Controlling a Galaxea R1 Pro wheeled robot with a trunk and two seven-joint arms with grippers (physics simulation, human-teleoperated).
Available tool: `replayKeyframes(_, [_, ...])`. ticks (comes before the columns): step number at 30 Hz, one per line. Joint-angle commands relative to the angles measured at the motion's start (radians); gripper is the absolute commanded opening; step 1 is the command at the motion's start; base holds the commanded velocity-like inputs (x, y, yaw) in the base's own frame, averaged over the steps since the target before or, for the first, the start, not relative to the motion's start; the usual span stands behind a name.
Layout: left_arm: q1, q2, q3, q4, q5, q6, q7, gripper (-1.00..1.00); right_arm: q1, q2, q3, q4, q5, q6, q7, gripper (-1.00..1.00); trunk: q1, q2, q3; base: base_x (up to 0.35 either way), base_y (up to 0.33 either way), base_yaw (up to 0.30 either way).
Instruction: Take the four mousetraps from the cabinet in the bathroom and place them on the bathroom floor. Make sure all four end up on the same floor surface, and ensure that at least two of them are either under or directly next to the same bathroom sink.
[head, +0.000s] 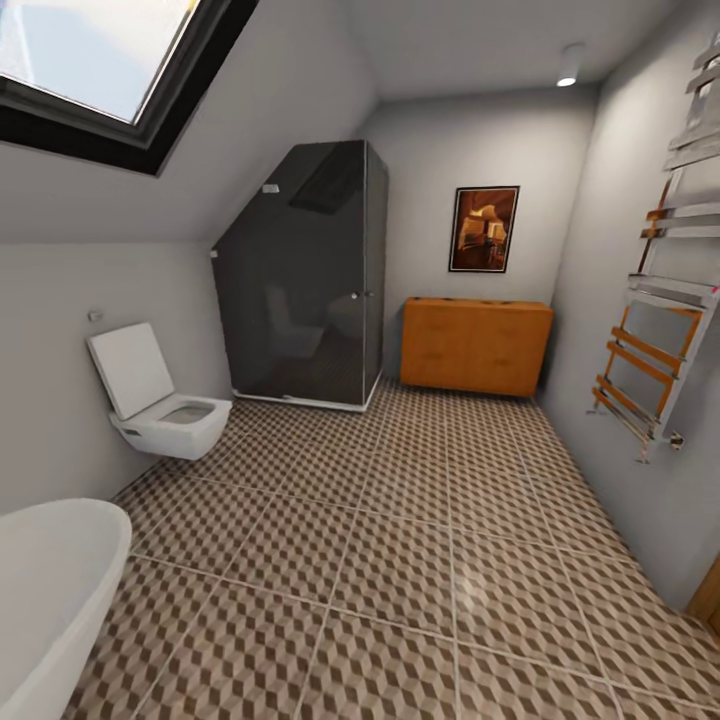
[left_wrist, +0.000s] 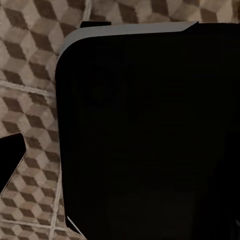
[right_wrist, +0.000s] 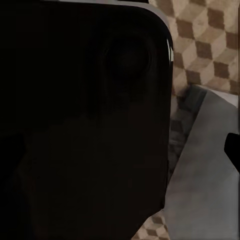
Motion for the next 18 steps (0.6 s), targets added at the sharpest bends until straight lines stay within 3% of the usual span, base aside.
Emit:
replayKeyframes(1, [0.000, 0.000, 0.001, 0.000, 0.001, -0.001, 0.000, 1.00, 0.000, 0.000, 0.000, 0.000, -0.001, -0.004, 0.000, 1.00, 0.001, 0.000, -0.001, 0.309, 0.000, -0.039])
replayKeyframes(18, [0.000, 0.000, 0.021, 0.000, 0.001, -0.001, 0.000, 1.00, 0.000, -0.001, 0.000, 0.000, 0.000, -0.004, 0.000, 1.00, 0.001, 0.000, -0.001, 0.319, 0.000, -0.008])
